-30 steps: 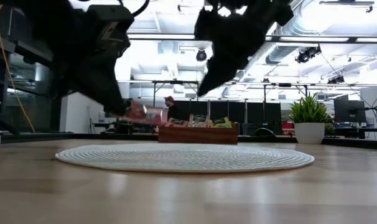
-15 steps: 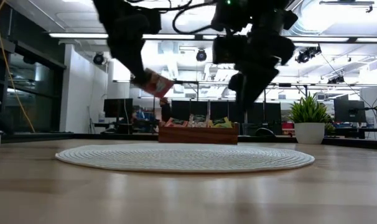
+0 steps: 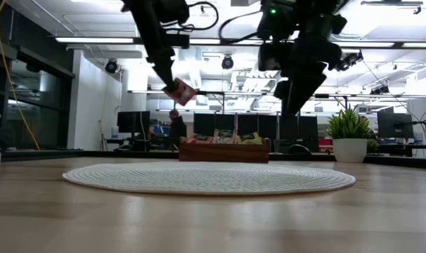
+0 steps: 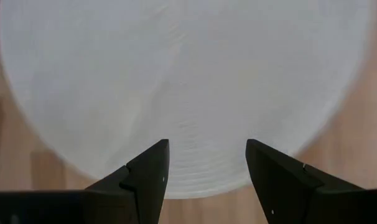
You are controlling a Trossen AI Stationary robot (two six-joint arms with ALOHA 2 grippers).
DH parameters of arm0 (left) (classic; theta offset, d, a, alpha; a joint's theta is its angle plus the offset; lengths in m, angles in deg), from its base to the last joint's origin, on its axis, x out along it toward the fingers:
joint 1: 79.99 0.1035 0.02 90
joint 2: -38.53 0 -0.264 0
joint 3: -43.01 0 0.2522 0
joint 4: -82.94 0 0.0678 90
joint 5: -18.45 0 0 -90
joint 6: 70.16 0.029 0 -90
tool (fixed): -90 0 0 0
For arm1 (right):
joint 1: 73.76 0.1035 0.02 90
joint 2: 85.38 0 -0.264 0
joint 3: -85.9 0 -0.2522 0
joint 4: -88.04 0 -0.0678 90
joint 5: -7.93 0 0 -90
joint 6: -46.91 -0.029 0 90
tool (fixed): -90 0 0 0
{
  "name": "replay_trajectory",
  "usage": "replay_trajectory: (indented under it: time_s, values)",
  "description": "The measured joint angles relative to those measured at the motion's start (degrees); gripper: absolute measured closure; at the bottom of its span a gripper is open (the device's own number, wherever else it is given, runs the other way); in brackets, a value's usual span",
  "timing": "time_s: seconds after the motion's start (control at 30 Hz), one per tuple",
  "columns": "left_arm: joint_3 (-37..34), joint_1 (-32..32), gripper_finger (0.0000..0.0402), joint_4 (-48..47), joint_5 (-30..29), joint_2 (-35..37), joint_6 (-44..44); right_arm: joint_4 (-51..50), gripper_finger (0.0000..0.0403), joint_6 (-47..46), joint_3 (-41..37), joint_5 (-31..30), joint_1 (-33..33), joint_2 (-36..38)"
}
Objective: Pick & Place Tea
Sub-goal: Put the orange tea bag into the left section of the wooden organizer
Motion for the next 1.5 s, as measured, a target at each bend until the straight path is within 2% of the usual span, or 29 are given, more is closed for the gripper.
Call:
replay_trajectory:
  time_s: [0.13, 0.3, 0.47, 0.6, 1.1, 1.5]
  values:
    - [6.67, 5.34, 0.0401, -1.26, 1.92, -6.17, 11.87, 3.6, 0.0194, -3.02, -2.95, -1.95, -4.14, 5.03]
    - [16.49, 8.42, 0.0401, -4.36, 2.81, -15.51, 25.92, 4.68, 0.0194, -7.8, -3.66, -3.07, -8.49, 9.51]
    - [26.4, 8.39, 0.0401, -9.52, -0.49, -24.67, 36.94, 6.31, 0.0194, -11.58, -3.66, -4.25, -11.42, 12.3]
    - [32.19, 7.35, 0.0401, -12.1, -2.44, -30.18, 40.97, 6.94, 0.0194, -13.3, -3.64, -4.91, -12.59, 13.4]
    - [32.71, 4.16, 0.0401, -11.84, -3.64, -31.91, 46.7, 6.95, 0.0194, -12.88, -3.64, -5.92, -12.71, 13.41]
    - [32.69, 4.28, 0.0401, -13.46, -7.26, -31.91, 50.58, 6.94, 0.0194, -8.94, -3.64, -5.74, -12.69, 13.41]
